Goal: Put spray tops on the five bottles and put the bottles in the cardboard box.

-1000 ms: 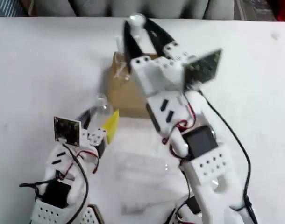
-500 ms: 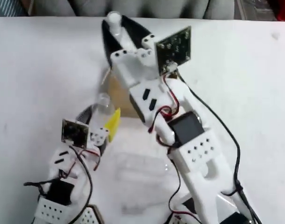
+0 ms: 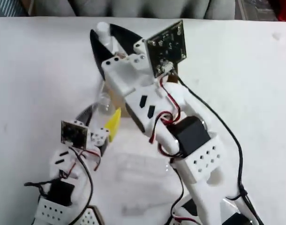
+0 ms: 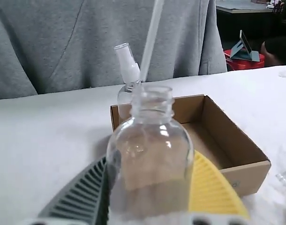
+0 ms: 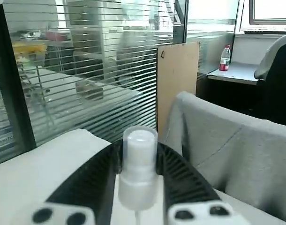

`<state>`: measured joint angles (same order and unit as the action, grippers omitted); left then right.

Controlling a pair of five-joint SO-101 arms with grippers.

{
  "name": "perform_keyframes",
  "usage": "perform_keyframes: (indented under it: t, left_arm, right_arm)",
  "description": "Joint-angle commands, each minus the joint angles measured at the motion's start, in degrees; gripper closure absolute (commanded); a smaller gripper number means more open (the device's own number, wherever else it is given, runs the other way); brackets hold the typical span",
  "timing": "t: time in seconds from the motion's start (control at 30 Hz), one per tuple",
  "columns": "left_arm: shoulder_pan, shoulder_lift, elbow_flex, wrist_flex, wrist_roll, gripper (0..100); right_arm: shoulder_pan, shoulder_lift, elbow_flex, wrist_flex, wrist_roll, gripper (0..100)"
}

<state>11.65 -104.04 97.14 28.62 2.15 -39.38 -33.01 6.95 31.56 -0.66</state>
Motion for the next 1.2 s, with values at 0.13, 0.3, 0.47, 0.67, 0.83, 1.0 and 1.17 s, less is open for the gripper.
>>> perform_keyframes:
  t: [0.13, 0.3, 0.47, 0.67, 0.83, 1.0, 1.17]
  left_arm:
    - [0.0, -0.8, -0.2, -2.0, -0.7, 98]
    - [0.0, -0.8, -0.2, -1.9, -0.7, 98]
    - [0.0, -0.8, -0.2, -1.9, -0.7, 98]
    - [0.0, -0.8, -0.2, -2.0, -0.7, 98]
    - [0.0, -0.8, -0.2, -1.9, -0.7, 98]
    - [0.0, -0.8, -0.2, -1.9, -0.7, 98]
    - [0.0, -0.8, -0.2, -1.9, -0.7, 98]
  right_arm:
    - [1.1, -1.9, -2.8, 1.0, 0.6, 98.2]
    - [1.7, -1.9, -2.8, 0.9, 0.6, 98.1]
    - [3.3, -1.8, -2.8, 0.7, 0.6, 98.1]
    - [3.2, -0.9, -2.7, 0.9, 0.6, 98.1]
    - [3.1, 2.6, -2.8, 0.6, 0.2, 98.1]
    - [1.5, 3.6, -2.8, 1.1, 0.1, 98.2]
    - [-0.9, 3.8, -1.1, 3.0, 0.0, 98.2]
